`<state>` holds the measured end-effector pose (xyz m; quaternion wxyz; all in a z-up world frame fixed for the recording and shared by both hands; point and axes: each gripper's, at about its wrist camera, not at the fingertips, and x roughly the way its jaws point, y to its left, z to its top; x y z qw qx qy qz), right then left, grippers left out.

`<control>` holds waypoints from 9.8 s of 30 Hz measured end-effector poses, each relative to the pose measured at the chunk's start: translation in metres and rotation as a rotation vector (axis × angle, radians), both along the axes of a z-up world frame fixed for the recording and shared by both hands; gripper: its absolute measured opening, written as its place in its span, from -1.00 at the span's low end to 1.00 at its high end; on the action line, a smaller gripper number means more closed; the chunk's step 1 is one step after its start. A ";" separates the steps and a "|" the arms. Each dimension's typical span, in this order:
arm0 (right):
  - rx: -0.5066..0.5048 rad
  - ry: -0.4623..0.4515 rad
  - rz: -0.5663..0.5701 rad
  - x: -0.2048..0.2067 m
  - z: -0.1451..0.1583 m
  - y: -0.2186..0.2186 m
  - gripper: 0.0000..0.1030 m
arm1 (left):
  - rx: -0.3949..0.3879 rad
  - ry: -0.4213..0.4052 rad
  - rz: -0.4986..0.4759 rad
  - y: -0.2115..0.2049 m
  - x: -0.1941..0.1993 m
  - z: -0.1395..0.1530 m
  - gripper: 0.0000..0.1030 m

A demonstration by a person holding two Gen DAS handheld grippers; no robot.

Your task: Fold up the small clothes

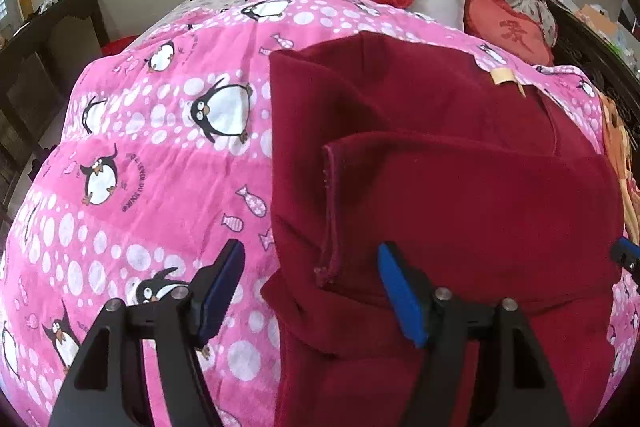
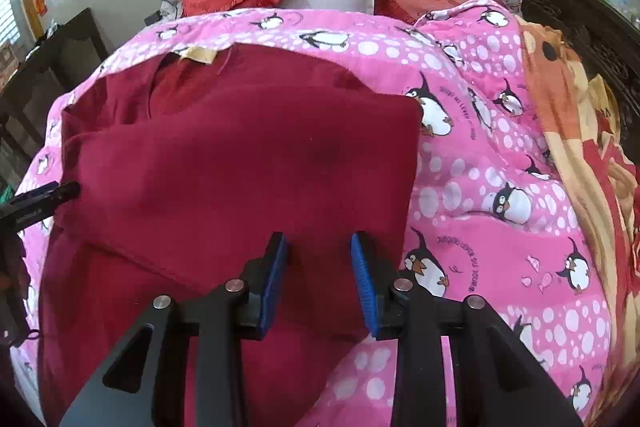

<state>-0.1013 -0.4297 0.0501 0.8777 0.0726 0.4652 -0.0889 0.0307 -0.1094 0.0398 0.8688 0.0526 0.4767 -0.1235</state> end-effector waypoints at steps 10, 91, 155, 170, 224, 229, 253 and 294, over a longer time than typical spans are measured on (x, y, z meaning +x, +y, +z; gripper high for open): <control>-0.016 0.036 0.010 -0.013 -0.014 0.004 -0.85 | 0.011 -0.018 -0.020 0.004 -0.021 0.018 0.41; 0.252 -0.011 -0.049 -0.123 -0.016 0.015 -0.87 | -0.001 0.119 -0.013 0.071 -0.190 -0.016 0.56; 0.620 0.036 0.131 -0.249 -0.058 0.043 -0.09 | -0.091 0.367 -0.157 0.085 -0.242 -0.017 0.79; 0.597 0.023 0.221 -0.247 -0.043 0.050 -1.00 | -0.107 0.397 -0.180 0.112 -0.247 -0.007 -0.16; 0.538 -0.394 0.157 -0.170 0.056 0.019 -1.00 | -0.251 -0.079 -0.090 0.092 -0.166 0.092 -0.86; 0.528 -0.391 0.150 -0.158 0.058 0.013 -1.00 | -0.252 -0.083 -0.084 0.087 -0.153 0.092 -0.86; 0.445 -0.400 0.120 -0.077 0.076 -0.013 -1.00 | -0.224 -0.142 -0.082 0.041 -0.062 0.108 -0.86; 0.569 -0.385 -0.064 0.026 0.063 -0.102 -0.45 | -0.330 -0.199 -0.023 0.020 0.040 0.097 0.58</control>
